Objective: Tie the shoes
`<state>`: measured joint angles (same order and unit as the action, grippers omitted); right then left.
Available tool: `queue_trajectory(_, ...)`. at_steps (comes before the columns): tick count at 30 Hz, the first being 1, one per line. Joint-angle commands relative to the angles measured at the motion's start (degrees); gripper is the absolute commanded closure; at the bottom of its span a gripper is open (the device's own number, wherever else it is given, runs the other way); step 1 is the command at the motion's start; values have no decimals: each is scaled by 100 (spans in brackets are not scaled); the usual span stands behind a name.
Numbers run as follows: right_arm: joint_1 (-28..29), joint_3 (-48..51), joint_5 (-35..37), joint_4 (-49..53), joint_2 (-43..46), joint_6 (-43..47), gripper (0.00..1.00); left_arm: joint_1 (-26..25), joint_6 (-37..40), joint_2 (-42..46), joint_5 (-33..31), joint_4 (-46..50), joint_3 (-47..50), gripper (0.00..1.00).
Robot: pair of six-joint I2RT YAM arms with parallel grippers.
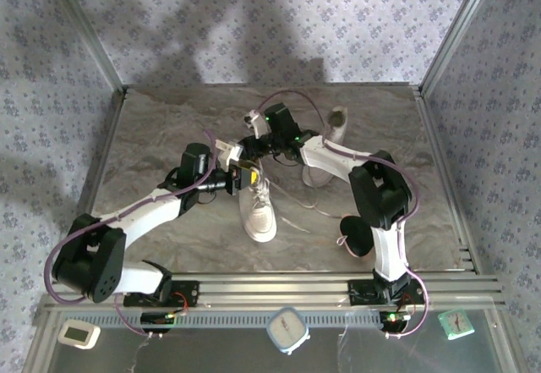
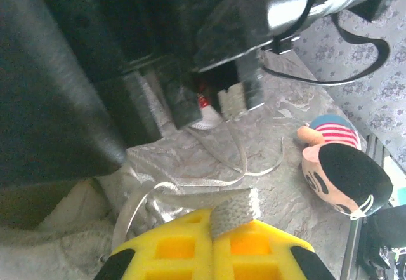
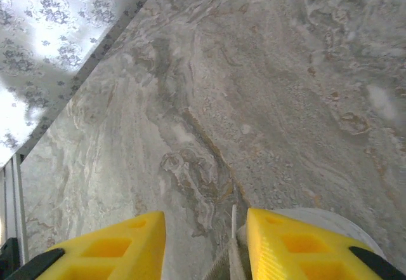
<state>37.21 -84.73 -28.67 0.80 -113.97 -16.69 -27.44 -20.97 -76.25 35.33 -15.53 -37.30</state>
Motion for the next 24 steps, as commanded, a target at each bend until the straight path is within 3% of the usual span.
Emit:
queue_trajectory(1, -89, 284, 812, 27, 679, -113, 56, 28, -183, -30, 132, -379, 10, 100)
queue_trajectory(5, -88, 930, 2129, 247, 1433, -582, 57, 29, -306, -74, 132, -372, -27, 100)
queue_trajectory(9, 92, 2098, 2708, 176, 2312, -1291, 59, 28, -504, -134, 0, -163, -129, 100)
queue_trajectory(14, 629, 3084, 3411, 357, 3349, -2326, 70, 47, -828, -233, -117, 82, -261, 100)
queue_trajectory(17, 940, 3494, 3579, 269, 3712, -2962, 79, 76, -1057, -344, -144, 260, -379, 100)
queue_trajectory(24, 1391, 3419, 3522, 108, 3495, -3420, 83, 127, -1454, -709, 60, 192, -574, 100)
